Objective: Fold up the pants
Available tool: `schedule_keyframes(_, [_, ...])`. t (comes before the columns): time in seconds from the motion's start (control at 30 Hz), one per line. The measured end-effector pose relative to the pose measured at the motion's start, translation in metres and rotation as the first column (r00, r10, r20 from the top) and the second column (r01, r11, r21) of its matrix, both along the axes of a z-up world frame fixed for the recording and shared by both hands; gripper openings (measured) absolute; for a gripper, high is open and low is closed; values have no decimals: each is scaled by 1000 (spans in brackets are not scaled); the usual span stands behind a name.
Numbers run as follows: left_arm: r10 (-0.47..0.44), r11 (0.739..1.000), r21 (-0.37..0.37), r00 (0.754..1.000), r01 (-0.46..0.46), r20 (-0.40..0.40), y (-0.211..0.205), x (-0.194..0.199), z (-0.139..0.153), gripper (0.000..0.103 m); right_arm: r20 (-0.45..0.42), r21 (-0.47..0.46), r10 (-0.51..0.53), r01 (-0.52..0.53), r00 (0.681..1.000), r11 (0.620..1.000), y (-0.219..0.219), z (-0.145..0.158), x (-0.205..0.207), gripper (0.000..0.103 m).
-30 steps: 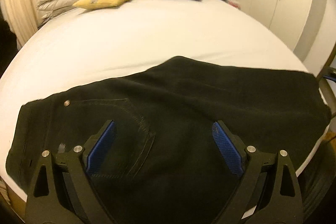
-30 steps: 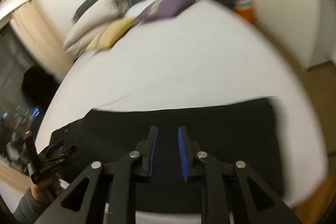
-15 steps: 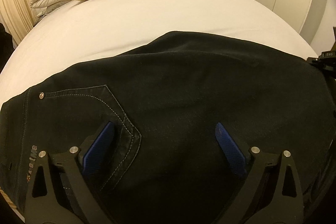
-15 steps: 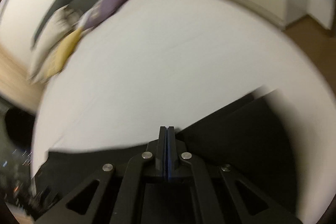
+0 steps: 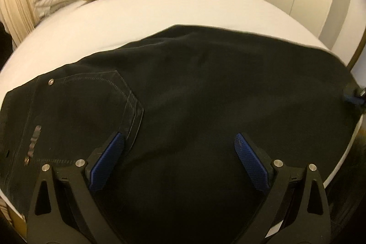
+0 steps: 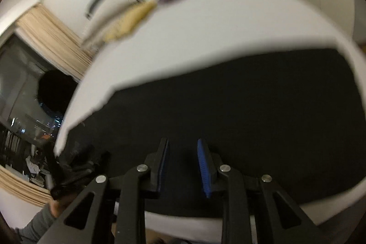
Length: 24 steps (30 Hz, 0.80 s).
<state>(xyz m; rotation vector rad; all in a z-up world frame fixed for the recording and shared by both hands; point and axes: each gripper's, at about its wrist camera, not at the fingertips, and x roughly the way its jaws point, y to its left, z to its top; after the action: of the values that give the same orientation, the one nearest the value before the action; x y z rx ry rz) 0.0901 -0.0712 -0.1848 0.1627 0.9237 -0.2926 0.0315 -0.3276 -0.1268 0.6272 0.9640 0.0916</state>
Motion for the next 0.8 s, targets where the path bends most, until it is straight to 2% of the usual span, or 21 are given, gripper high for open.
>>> schedule_keyframes(0.03, [0, 1000, -4, 1000, 0, 4, 3, -4, 0, 99, -33, 7, -30, 30, 999, 1000, -4, -12, -4, 0])
schedule_keyframes(0.1, [6, 1000, -5, 1000, -6, 11, 11, -10, 0, 99, -45, 45, -114, 116, 993, 992, -31, -23, -11, 0])
schedule_keyframes(0.13, [10, 1000, -7, 1000, -10, 14, 17, -15, 0, 99, -50, 29, -163, 165, 985, 986, -46, -21, -14, 0])
schedule_keyframes(0.17, [24, 1000, -4, 1000, -24, 18, 23, -20, 1, 99, -52, -10, -201, 200, 978, 980, -59, -16, -17, 0])
schedule_keyframes(0.23, [46, 999, -28, 999, -46, 4, 37, -29, 0, 99, -72, -142, -312, 300, 947, 943, -86, -6, -26, 0])
schedule_keyframes(0.3, [70, 997, -41, 998, -70, -5, 49, -42, 4, 99, -107, -188, -376, 352, 921, 917, -98, 3, -33, 0])
schedule_keyframes(0.33, [89, 994, -57, 996, -88, 6, 55, -48, 13, 98, -99, -215, -374, 347, 922, 913, -96, 15, -32, 6])
schedule_keyframes(0.4, [114, 991, -83, 991, -107, 76, 69, -57, 32, 99, -38, -202, -309, 295, 950, 934, -78, 35, -27, 6])
schedule_keyframes(0.43, [142, 988, -71, 984, -135, 107, 77, -56, 39, 99, -10, -155, -248, 244, 969, 957, -61, 44, -19, 11])
schedule_keyframes(0.47, [173, 984, -67, 978, -166, 116, 86, -50, 43, 99, 16, -94, -175, 175, 984, 980, -37, 48, -9, 24])
schedule_keyframes(0.53, [227, 972, -80, 968, -220, 104, 107, -35, 42, 99, 75, 8, -6, 5, 997, 1000, 13, 49, 18, 36])
schedule_keyframes(0.57, [258, 966, -56, 963, -254, 73, 119, -25, 33, 99, 84, 27, 31, -33, 996, 999, 29, 46, 24, 36])
schedule_keyframes(0.63, [285, 958, -17, 958, -285, 13, 137, -15, 15, 99, 50, 93, 77, -81, 996, 992, 56, 25, 43, 36])
schedule_keyframes(0.67, [266, 963, -45, 964, -266, -4, 150, -13, 4, 100, 14, 102, 83, -84, 996, 991, 61, 14, 48, 31])
schedule_keyframes(0.7, [244, 967, -69, 970, -243, -6, 156, -15, 1, 100, -31, 90, 76, -72, 997, 993, 61, 1, 52, 21])
schedule_keyframes(0.73, [222, 973, -65, 975, -221, -1, 158, -17, 0, 100, -29, 93, 67, -64, 997, 994, 55, -4, 45, 0])
schedule_keyframes(0.8, [197, 980, -22, 980, -197, 23, 159, -22, 4, 100, -39, 85, 21, -18, 999, 996, 28, -8, 22, 0])
